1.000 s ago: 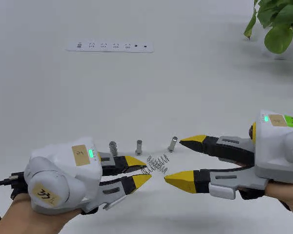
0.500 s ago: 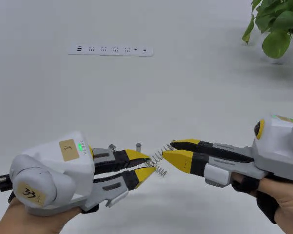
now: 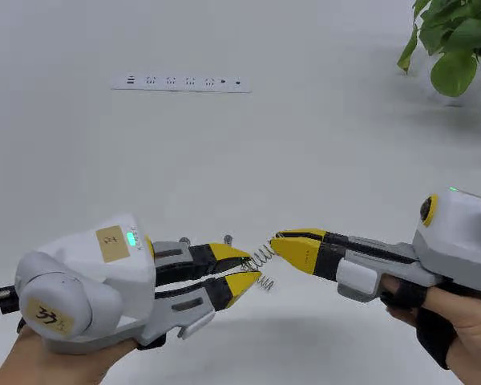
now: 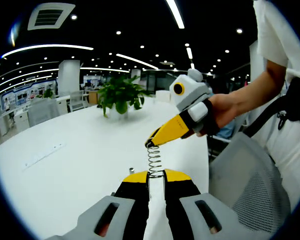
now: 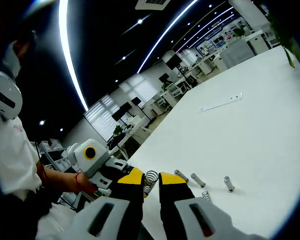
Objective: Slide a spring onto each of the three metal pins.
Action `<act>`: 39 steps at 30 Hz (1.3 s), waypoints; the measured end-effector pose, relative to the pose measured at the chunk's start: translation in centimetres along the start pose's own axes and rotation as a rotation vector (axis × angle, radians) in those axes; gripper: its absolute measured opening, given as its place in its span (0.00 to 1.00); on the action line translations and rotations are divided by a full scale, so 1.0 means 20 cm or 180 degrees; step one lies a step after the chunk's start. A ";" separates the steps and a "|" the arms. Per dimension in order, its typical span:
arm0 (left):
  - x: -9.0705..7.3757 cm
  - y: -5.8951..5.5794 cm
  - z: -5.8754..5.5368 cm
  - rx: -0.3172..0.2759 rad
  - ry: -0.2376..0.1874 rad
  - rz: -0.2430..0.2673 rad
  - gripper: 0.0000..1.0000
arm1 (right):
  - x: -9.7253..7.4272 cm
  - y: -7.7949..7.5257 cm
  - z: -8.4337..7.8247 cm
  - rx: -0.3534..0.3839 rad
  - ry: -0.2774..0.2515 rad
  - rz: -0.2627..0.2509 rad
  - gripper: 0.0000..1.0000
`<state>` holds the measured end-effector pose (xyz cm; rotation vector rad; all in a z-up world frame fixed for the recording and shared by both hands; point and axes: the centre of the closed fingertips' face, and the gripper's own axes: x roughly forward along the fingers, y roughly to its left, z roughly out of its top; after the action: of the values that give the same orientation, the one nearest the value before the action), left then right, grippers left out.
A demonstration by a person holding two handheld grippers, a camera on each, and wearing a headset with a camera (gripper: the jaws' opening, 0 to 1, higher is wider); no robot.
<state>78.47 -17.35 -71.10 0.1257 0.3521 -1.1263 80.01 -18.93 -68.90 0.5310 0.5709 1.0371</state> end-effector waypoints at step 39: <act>0.02 -0.03 -0.04 -0.0045 0.0148 -0.0076 0.14 | 0.05 0.08 -0.02 -0.1203 0.0590 -0.0036 0.12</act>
<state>78.00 -17.74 -72.04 0.1356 0.4037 -1.1456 79.10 -17.35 -68.29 0.0995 0.5228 1.1574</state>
